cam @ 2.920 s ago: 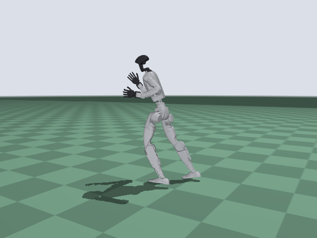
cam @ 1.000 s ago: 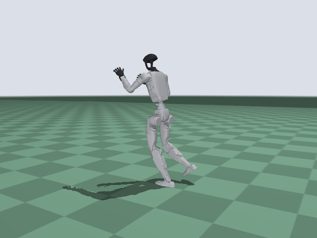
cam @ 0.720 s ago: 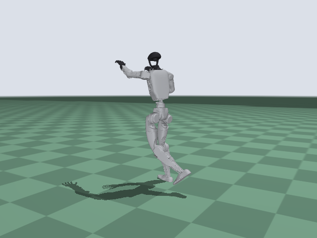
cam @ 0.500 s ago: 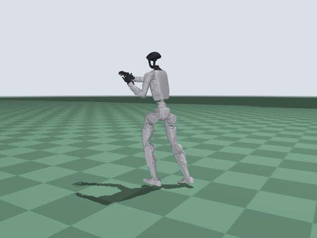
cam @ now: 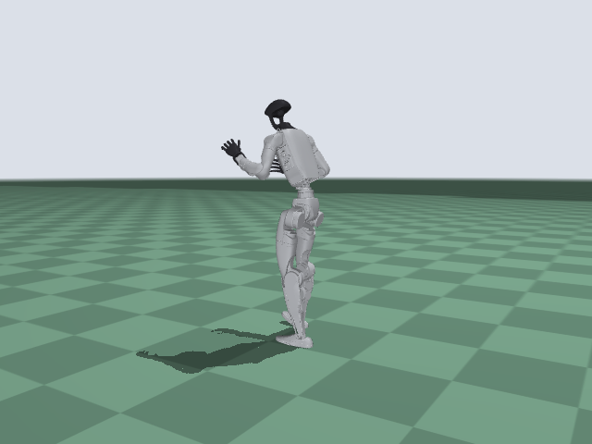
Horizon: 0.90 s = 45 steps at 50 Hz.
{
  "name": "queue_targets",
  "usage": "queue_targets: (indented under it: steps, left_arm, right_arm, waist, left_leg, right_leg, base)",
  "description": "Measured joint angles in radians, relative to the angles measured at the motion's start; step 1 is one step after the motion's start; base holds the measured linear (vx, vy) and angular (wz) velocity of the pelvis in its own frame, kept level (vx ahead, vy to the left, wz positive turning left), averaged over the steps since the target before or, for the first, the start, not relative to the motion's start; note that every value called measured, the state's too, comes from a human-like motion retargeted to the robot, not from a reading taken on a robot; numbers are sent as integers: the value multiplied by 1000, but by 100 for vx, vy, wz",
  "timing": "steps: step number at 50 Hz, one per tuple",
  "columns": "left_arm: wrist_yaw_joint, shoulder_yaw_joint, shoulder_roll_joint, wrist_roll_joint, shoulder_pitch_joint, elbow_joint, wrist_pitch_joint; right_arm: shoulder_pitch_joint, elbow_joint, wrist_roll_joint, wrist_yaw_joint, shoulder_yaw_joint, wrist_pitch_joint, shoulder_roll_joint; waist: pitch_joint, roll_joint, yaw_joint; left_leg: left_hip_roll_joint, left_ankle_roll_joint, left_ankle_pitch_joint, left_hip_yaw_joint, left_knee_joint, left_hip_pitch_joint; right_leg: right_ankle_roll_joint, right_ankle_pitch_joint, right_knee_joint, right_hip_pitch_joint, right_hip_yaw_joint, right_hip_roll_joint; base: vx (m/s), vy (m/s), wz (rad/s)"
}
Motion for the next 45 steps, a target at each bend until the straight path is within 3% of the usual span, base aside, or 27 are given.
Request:
queue_targets:
  steps: [2, 3, 5, 7, 8, 12, 17, 21, 24, 28, 31, 33, 35, 40, 45]
  left_arm:
    - [8, 30, 154, 178, 47, -45, -4]
    - [3, 40, 228, 204, 59, -58, -8]
    - [-21, 41, 366, 183, 62, -63, -4]
    - [-48, 53, 483, 162, 78, -47, -4]
    - [-62, 76, 521, 168, 103, -38, 2]
    - [-111, 221, 502, 119, 305, -25, 3]
    - [-101, 335, 492, 59, 472, -56, -3]
    - [-141, 389, 596, 60, 484, -85, -8]
    - [-149, 343, 681, 5, 408, -80, 13]
    - [-33, 192, 776, -121, 259, -50, 34]
    - [34, 178, 888, -67, 253, -40, 41]
    - [-1, 245, 960, 22, 317, -26, 46]
    - [-106, 411, 991, 81, 482, -22, 48]
    - [-363, 869, 921, 113, 977, 29, 43]
    - [-458, 1001, 863, 63, 1130, 111, 58]
  right_arm:
    - [165, -61, -30, 31, -84, -35, -92]
    - [231, -88, -35, 39, -133, -46, -139]
    - [326, -135, -33, 36, -229, -44, -216]
    - [385, -178, 0, 45, -341, -42, -282]
    - [390, -185, 5, 52, -389, -38, -313]
    - [279, -145, -11, 66, -448, -8, -413]
    - [199, -147, -31, 21, -414, 5, -441]
    - [214, -183, -166, 49, -471, 25, -564]
    - [140, -157, -132, 56, -405, 42, -685]
    - [-23, -131, -35, -82, -228, 32, -789]
    - [-38, -170, -127, -116, -235, 26, -878]
    - [39, -207, -231, -80, -327, 25, -951]
    - [233, -255, -270, 12, -515, 23, -995]
    - [642, -231, -161, 344, -874, 47, -1017]
    - [741, -74, -139, 477, -938, 101, -992]
  waist:
    - [-35, -13, -55]
    - [-52, -27, -62]
    - [-76, -79, -44]
    - [-97, -103, -26]
    - [-105, -99, -16]
    - [-149, -65, 9]
    - [-237, -92, 46]
    - [-283, -64, 104]
    - [-311, -27, 106]
    - [-337, -19, 74]
    - [-349, -32, 79]
    - [-357, -43, 97]
    - [-359, -47, 121]
    - [-356, -45, 123]
    - [-350, -45, 119]
  left_leg:
    - [26, -99, -80, 5, 91, 21]
    - [22, -91, -115, 8, 122, 37]
    - [-29, 36, -178, 8, 184, 75]
    - [-26, 46, -237, 31, 403, 30]
    - [-7, 37, -236, 47, 501, 6]
    - [69, 15, -178, 113, 695, -44]
    - [46, 37, -192, 178, 530, -67]
    - [47, -12, -145, 212, 182, -52]
    - [58, -18, -76, 173, 67, -52]
    - [56, -20, -84, 132, 77, -46]
    - [52, -33, -71, 134, 39, -26]
    - [51, -44, -71, 146, 16, -12]
    - [52, -56, -76, 158, -1, 1]
    - [62, -85, -103, 177, 48, -8]
    - [54, -67, -96, 158, -26, 21]
  right_leg:
    - [33, -19, -42, -4, -24, -8]
    - [40, -1, -36, -1, -31, -21]
    - [39, 110, -15, 21, -35, -69]
    - [7, 146, 14, 46, -24, -82]
    - [-14, 115, 37, 53, -11, -72]
    - [-54, 34, 116, 74, 59, -21]
    - [-2, 39, 89, 111, 100, -17]
    - [25, 23, 60, 137, 109, 26]
    - [24, 11, 31, 173, 93, 59]
    - [23, 4, 1, 214, 59, 63]
    - [14, -11, 8, 216, 57, 61]
    - [9, -25, 20, 209, 66, 60]
    - [4, -36, 32, 201, 78, 61]
    - [4, -51, 34, 212, 78, 59]
    - [13, -51, 33, 208, 71, 64]
  base:
    - [75, -28, 28]
    - [70, -29, -15]
    - [65, -29, -51]
    - [61, -23, -57]
    - [56, -18, -73]
    - [47, -13, -93]
    - [38, -6, -54]
    - [29, 3, -35]
    - [22, 7, 9]
    - [17, 5, 42]
    - [14, 3, 5]
    - [12, 2, -21]
    - [11, 2, -26]
    - [9, 2, -5]
    - [1, 0, 0]
